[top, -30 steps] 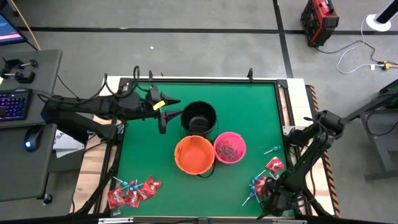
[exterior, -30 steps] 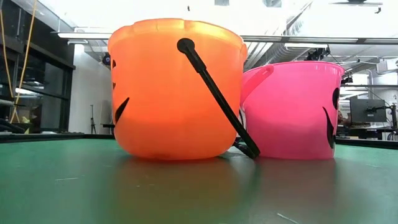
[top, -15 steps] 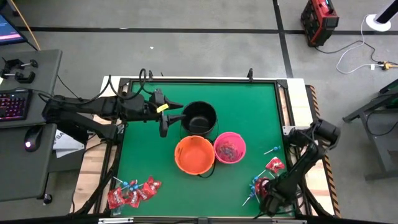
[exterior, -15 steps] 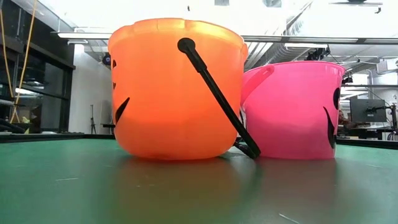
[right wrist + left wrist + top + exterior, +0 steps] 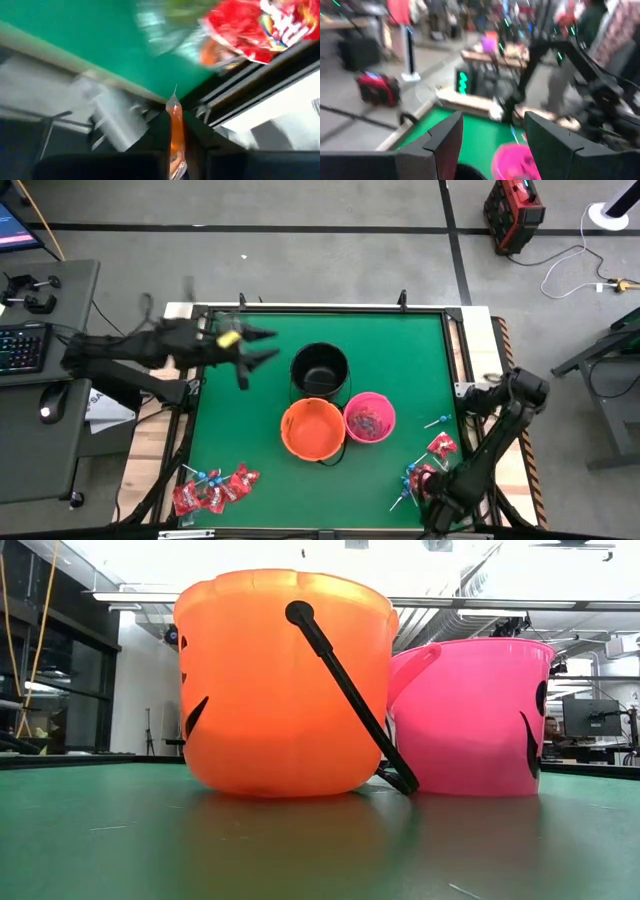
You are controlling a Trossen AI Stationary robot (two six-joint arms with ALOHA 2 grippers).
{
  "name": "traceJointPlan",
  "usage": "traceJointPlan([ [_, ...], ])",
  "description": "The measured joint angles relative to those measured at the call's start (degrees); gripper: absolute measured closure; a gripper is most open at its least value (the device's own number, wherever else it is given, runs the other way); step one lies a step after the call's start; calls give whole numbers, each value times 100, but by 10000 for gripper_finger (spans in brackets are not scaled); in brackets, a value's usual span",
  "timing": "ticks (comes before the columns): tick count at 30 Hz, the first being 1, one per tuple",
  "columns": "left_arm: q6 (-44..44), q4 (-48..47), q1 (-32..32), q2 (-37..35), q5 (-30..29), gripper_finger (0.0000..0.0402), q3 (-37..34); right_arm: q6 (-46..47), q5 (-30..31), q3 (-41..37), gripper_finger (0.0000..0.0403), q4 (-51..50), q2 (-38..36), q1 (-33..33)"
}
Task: Sort candy by brand, put in halloween buckets
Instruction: Put the orange gummy into the pink bucket
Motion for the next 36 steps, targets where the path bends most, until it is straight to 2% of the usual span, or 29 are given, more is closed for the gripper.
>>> traceJointPlan([
  [3,94,220,0,-448,-483,199,2,-697,753,679,396,-878,-269,-225],
  [7,24,235,0,-892,-750,199,2,-1603,2501,1301,392,-1639,-689,-700],
  [11,-344,143,-9,-1025,-685,199,4,-2551,4448,1391,396,-1504,-1092,-1522],
  [14,-679,-53,-9,-956,-388,199,4,-3562,5339,1391,398,-1169,-1243,-2249],
  [18,-1337,-521,-9,-723,298,199,4,-4846,5356,1391,391,-657,-1162,-3146],
  [21,-1859,-886,-20,-520,835,199,4,-5354,5033,1388,377,-619,-1048,-3573],
  [24,-2258,-1123,-144,-368,1098,199,2,-5709,4611,1384,349,-720,-1011,-3887],
  [31,-2435,-1437,-639,-269,917,199,2,-6364,4206,1384,236,-910,-1035,-4205],
  [36,-2859,-1901,-997,-255,744,199,2,-6443,4254,1380,172,-1661,-1089,-3992],
])
